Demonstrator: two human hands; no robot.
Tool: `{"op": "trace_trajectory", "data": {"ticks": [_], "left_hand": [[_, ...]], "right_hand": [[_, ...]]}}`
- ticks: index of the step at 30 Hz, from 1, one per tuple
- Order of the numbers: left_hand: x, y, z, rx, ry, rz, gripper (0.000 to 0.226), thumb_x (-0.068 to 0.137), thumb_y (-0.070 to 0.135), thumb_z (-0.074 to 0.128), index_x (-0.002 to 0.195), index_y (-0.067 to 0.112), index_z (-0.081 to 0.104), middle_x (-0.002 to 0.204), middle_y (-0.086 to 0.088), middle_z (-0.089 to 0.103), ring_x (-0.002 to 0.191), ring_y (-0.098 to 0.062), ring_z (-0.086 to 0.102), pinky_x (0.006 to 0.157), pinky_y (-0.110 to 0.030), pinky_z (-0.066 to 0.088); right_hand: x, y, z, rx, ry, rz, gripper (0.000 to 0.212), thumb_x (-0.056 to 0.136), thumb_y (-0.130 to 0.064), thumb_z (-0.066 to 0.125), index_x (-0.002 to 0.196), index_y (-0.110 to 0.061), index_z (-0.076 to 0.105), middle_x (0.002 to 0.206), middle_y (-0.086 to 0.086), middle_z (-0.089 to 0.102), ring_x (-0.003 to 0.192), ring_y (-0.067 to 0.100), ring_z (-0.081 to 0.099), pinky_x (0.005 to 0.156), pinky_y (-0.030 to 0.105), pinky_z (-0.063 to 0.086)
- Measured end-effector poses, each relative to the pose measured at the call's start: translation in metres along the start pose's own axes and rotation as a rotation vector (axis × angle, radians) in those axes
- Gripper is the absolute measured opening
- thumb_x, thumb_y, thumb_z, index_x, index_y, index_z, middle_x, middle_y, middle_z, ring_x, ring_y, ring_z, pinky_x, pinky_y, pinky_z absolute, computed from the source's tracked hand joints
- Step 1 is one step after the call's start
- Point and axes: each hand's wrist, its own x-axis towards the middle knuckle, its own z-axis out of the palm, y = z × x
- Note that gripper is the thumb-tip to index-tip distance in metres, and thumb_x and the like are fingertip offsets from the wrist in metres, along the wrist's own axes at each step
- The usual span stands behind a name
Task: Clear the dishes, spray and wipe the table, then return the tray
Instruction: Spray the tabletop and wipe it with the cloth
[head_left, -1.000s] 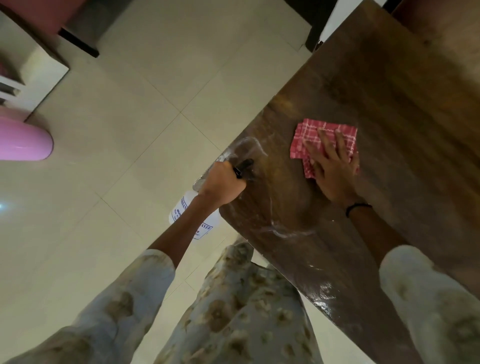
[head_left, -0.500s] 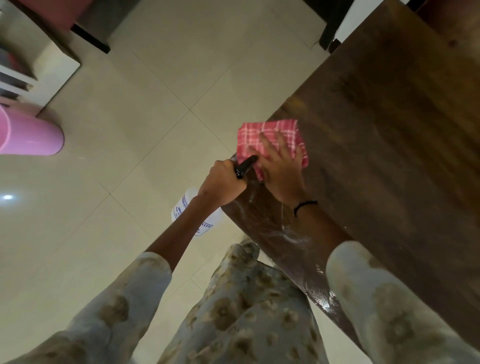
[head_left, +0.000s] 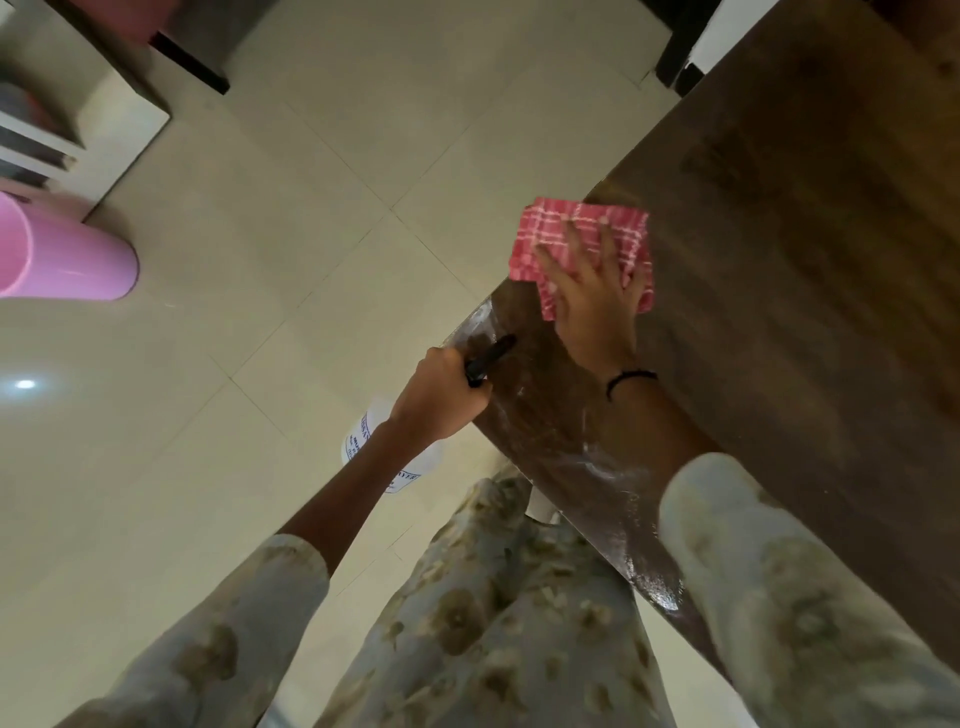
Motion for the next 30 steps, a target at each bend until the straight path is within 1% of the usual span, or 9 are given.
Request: {"op": "trace_trajectory", "data": {"ticks": [3,6,8,13,17,22,24,27,30], "left_hand": [[-0.004,-0.008,-0.001,0.004,0.024,0.009,0.011,0.078,0.007,0.055,0.066,0.007,0.053,0.049,-0.003,0.039,0.040,-0.019,0.033,0.048,-0.031,0.030],[-0.009,-0.015,0.002,0.000,0.033,0.011,0.009,0.077,0.008,0.055,0.073,0.000,0.058,0.047,-0.002,0.036,0.040,-0.019,0.029,0.048,-0.033,0.031],[-0.015,-0.018,0.005,0.007,0.034,0.003,0.017,0.078,0.008,0.056,0.063,0.003,0.051,0.046,-0.002,0.036,0.039,-0.019,0.030,0.048,-0.032,0.031],[-0.026,-0.026,0.018,0.042,-0.009,-0.004,0.015,0.079,0.009,0.053,0.070,-0.003,0.054,0.048,-0.004,0.038,0.039,-0.020,0.034,0.045,-0.029,0.028],[-0.031,-0.037,0.028,0.069,0.035,-0.016,0.028,0.075,0.011,0.048,0.095,0.003,0.067,0.050,-0.003,0.037,0.038,-0.017,0.031,0.041,-0.023,0.024],[-0.042,-0.041,0.020,0.000,0.121,-0.063,0.011,0.077,0.003,0.050,0.068,0.000,0.053,0.049,-0.005,0.037,0.039,-0.018,0.029,0.043,-0.025,0.023],[-0.041,-0.044,0.016,-0.003,0.147,-0.074,0.012,0.078,0.003,0.051,0.067,0.000,0.049,0.050,-0.004,0.036,0.039,-0.016,0.029,0.042,-0.024,0.023],[-0.040,-0.050,0.013,0.013,0.192,-0.094,0.018,0.078,0.004,0.050,0.061,0.001,0.047,0.049,-0.003,0.031,0.040,-0.016,0.025,0.042,-0.025,0.022],[-0.046,-0.055,0.011,-0.020,0.231,-0.067,0.028,0.079,0.003,0.051,0.053,0.006,0.039,0.047,-0.002,0.028,0.042,-0.017,0.021,0.044,-0.025,0.020]], "right_hand": [[-0.024,-0.034,0.015,-0.005,-0.010,-0.237,0.047,0.088,-0.028,0.050,0.135,-0.030,0.050,0.151,0.003,0.038,0.141,0.037,0.027,0.106,0.063,0.013],[-0.067,-0.019,0.018,-0.035,-0.071,-0.360,0.051,0.086,-0.028,0.057,0.135,-0.035,0.048,0.154,-0.001,0.031,0.144,0.032,0.020,0.110,0.059,0.006],[-0.089,0.011,0.014,-0.110,-0.081,-0.338,0.060,0.088,-0.025,0.057,0.143,-0.037,0.036,0.157,-0.001,0.025,0.145,0.033,0.017,0.110,0.062,0.007],[-0.091,0.053,0.000,-0.116,-0.095,-0.083,0.059,0.095,-0.033,0.050,0.147,-0.039,0.023,0.159,0.000,0.015,0.145,0.034,0.009,0.104,0.071,0.013],[-0.091,0.050,0.003,-0.136,-0.114,-0.077,0.054,0.097,-0.037,0.044,0.147,-0.039,0.023,0.159,0.000,0.015,0.146,0.034,0.009,0.105,0.073,0.015],[-0.088,0.044,0.002,-0.135,-0.153,-0.062,0.055,0.094,-0.048,0.026,0.148,-0.039,0.023,0.159,0.003,0.016,0.146,0.036,0.008,0.102,0.074,0.011],[-0.085,0.033,0.004,-0.114,-0.131,-0.050,0.053,0.096,-0.044,0.034,0.148,-0.036,0.027,0.159,0.005,0.017,0.145,0.038,0.009,0.103,0.073,0.009],[-0.071,0.001,0.012,-0.027,-0.079,-0.031,0.060,0.091,-0.026,0.057,0.146,-0.035,0.034,0.159,0.004,0.019,0.145,0.037,0.010,0.103,0.069,0.000],[-0.058,-0.047,0.019,0.009,-0.102,-0.109,0.068,0.086,-0.021,0.064,0.145,-0.035,0.034,0.158,0.003,0.020,0.145,0.036,0.011,0.106,0.068,0.005]]}}
